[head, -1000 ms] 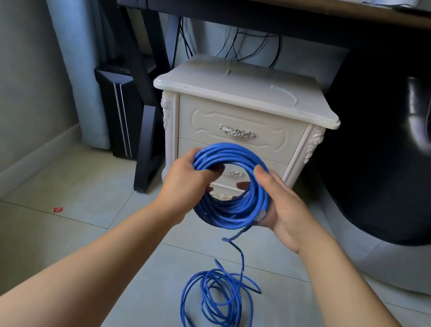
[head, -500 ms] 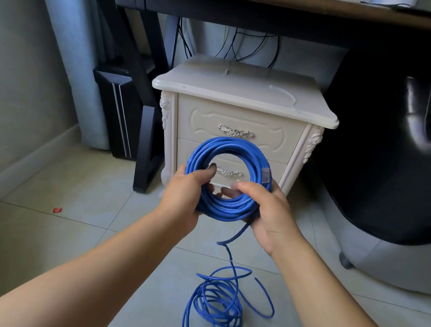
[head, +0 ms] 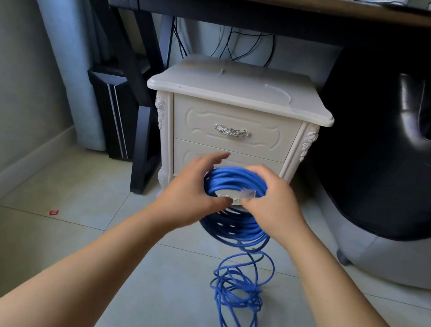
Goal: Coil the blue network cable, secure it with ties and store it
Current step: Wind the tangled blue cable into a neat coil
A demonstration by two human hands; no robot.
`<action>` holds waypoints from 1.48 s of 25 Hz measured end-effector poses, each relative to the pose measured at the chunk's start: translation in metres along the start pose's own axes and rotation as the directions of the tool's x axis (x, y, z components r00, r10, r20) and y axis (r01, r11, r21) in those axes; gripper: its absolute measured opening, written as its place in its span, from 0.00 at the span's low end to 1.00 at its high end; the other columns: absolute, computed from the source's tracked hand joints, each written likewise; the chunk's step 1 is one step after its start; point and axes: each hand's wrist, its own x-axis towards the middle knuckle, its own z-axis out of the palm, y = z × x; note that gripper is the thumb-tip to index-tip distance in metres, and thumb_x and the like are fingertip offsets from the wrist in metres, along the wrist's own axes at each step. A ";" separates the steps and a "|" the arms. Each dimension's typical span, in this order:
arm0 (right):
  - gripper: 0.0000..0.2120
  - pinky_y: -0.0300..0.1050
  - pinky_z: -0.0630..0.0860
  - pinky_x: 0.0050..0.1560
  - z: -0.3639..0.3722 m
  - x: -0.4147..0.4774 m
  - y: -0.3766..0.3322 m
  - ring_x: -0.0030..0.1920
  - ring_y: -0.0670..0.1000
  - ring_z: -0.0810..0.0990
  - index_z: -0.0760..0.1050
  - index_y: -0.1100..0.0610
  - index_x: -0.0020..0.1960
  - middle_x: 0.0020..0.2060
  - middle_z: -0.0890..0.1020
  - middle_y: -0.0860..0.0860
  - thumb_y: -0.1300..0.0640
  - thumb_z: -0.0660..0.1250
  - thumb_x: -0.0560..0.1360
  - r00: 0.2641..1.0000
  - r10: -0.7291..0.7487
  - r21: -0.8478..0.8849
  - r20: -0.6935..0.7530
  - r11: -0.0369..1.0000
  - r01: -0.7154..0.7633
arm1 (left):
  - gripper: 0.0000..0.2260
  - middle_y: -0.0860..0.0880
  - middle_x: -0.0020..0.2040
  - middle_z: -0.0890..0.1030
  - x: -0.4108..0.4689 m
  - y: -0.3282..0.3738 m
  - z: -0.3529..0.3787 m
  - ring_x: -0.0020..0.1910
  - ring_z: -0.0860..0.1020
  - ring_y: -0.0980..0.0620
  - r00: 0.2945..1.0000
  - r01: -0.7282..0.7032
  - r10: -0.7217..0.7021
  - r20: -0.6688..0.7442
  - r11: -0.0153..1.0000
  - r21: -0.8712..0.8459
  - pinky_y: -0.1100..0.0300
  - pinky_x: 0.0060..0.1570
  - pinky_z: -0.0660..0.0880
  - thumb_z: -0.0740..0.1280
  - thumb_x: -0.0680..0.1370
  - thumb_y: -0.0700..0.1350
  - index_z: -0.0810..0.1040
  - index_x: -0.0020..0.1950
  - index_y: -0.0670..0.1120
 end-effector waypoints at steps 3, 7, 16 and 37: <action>0.17 0.41 0.77 0.50 0.002 -0.002 -0.003 0.45 0.44 0.80 0.75 0.41 0.49 0.42 0.82 0.41 0.62 0.69 0.68 0.996 -0.040 -0.069 0.079 0.997 0.046 | 0.28 0.58 0.55 0.80 -0.004 0.002 0.000 0.51 0.78 0.62 0.997 -0.075 0.071 0.043 0.991 0.112 0.69 0.51 0.73 0.73 0.71 0.42 0.70 0.68 0.57; 0.17 0.44 0.77 0.51 0.003 -0.003 -0.002 0.46 0.46 0.81 0.76 0.44 0.55 0.45 0.82 0.43 0.60 0.69 0.69 0.996 -0.045 -0.045 0.076 0.998 0.049 | 0.05 0.54 0.34 0.78 -0.003 0.003 -0.002 0.31 0.73 0.60 0.999 0.031 -0.032 0.011 0.997 0.075 0.67 0.33 0.69 0.70 0.73 0.43 0.77 0.46 0.50; 0.16 0.64 0.75 0.62 -0.003 0.005 0.009 0.51 0.56 0.84 0.78 0.52 0.55 0.46 0.85 0.52 0.60 0.75 0.69 0.933 0.246 0.533 0.263 0.769 -0.353 | 0.14 0.49 0.38 0.79 0.008 -0.001 -0.002 0.36 0.75 0.53 0.948 0.209 -0.302 -0.098 0.826 -0.524 0.50 0.47 0.75 0.72 0.67 0.46 0.80 0.51 0.47; 0.16 0.38 0.73 0.40 0.002 0.009 0.010 0.39 0.47 0.79 0.74 0.47 0.48 0.39 0.81 0.47 0.67 0.68 0.68 0.992 0.109 0.108 -0.064 0.989 -0.102 | 0.43 0.57 0.65 0.74 0.005 -0.002 -0.013 0.49 0.80 0.58 0.971 0.135 -0.056 0.231 0.931 -0.339 0.66 0.44 0.77 0.78 0.68 0.36 0.61 0.76 0.58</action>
